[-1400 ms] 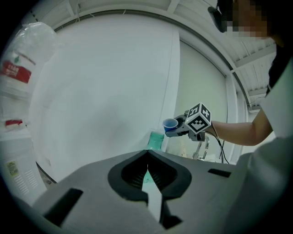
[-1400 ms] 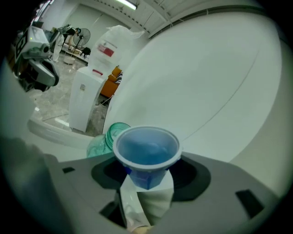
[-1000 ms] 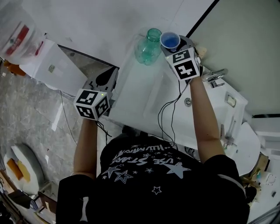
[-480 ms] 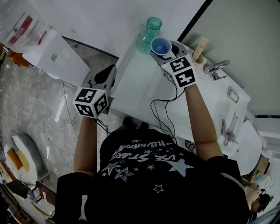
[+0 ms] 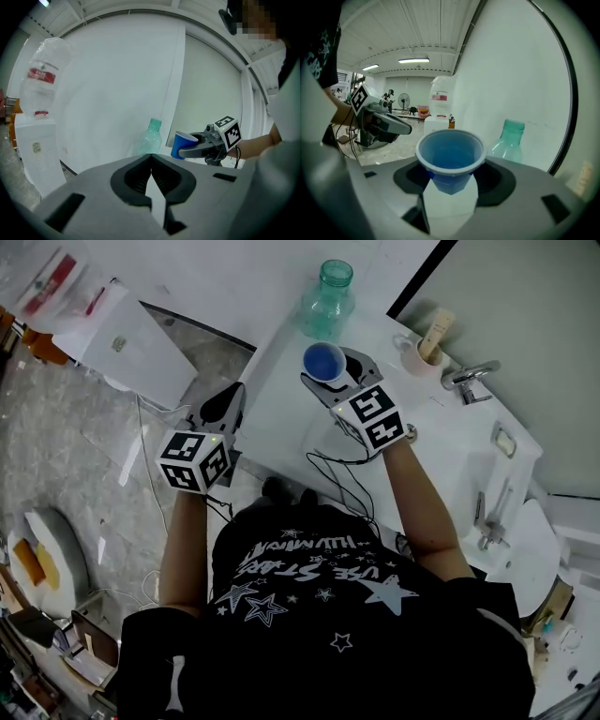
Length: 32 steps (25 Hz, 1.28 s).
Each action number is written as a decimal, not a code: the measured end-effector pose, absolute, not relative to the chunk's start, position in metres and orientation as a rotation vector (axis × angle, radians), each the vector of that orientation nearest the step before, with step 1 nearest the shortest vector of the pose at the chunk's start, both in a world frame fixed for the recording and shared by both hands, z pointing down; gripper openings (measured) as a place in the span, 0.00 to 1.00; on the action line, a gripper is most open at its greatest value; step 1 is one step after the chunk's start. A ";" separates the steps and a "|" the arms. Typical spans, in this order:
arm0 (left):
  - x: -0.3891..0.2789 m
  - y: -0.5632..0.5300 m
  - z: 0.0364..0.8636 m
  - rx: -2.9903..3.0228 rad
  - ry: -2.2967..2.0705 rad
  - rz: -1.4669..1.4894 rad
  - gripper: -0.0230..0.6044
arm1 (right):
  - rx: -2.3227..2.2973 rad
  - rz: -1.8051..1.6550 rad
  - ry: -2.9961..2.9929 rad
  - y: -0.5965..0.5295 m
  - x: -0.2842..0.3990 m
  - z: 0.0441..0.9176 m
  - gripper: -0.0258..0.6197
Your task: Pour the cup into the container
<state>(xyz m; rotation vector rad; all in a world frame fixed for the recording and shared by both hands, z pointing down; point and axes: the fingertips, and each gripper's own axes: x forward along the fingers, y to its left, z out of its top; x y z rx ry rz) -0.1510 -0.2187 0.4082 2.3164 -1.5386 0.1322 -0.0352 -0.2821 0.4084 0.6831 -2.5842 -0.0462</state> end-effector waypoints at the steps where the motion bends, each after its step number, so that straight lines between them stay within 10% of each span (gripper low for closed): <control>1: -0.152 -0.217 0.412 2.308 -1.539 0.137 0.05 | 0.668 -0.039 -2.591 -0.277 -0.038 0.413 0.46; 32: -0.203 -0.183 0.496 2.117 -1.498 0.222 0.05 | 0.274 0.154 -2.598 -0.189 -0.142 0.541 0.46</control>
